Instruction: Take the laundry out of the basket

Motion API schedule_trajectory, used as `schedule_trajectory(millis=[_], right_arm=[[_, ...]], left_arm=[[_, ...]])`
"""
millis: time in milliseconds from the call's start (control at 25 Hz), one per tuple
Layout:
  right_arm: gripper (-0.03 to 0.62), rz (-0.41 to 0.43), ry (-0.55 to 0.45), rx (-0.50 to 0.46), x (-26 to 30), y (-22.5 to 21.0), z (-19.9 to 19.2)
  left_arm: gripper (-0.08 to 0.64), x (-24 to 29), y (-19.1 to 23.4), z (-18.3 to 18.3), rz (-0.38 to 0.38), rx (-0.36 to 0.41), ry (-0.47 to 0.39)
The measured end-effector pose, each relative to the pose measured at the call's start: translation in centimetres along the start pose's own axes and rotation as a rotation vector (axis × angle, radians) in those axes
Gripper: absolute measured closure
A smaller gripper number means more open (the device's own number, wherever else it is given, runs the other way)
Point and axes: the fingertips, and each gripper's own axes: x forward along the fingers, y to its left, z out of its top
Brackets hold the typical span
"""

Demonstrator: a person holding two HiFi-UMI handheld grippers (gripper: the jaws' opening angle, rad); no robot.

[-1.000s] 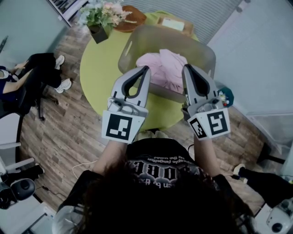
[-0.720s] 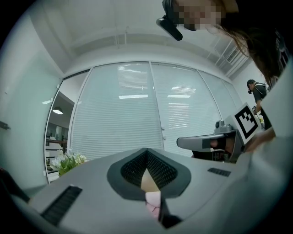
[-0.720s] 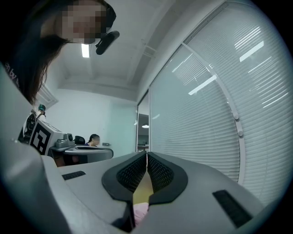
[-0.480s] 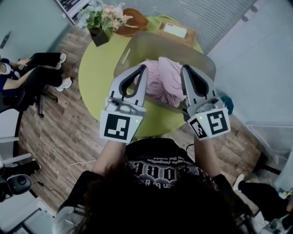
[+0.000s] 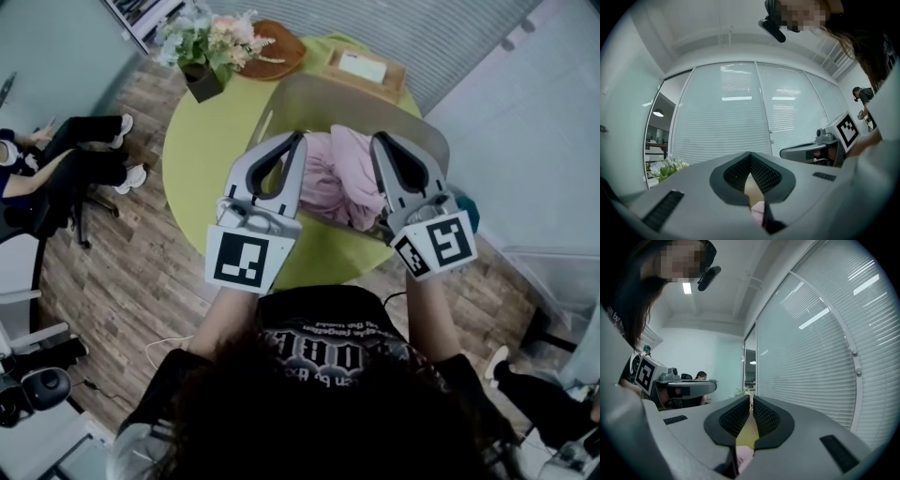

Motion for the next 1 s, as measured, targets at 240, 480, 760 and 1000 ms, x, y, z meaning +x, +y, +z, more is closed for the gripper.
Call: schedule_trajectory(millis=[240, 480, 760, 1000], right_arm=[[0.56, -0.006, 0.09, -0.001, 1.5, -1.0, -1.6], [0.557, -0.018, 0.097, -0.024, 2.6, -1.8, -1.6], [0.411, -0.002, 0.181, 0.01, 4.5, -2.3, -3.7], [0.287, -0.009, 0.313, 0.052, 6.1, -2.8, -7.0]], left_arm=[[0.56, 0.7, 0.8, 0.2, -0.04, -0.002, -0.012], [0.56, 1.5, 1.0, 0.4, -0.07, 0.008, -0.019], [0.56, 2.0, 1.8, 0.5, -0.082, 0.007, -0.023], [0.56, 2.1, 2.3, 0.2, -0.083, 0.0, -0.021]])
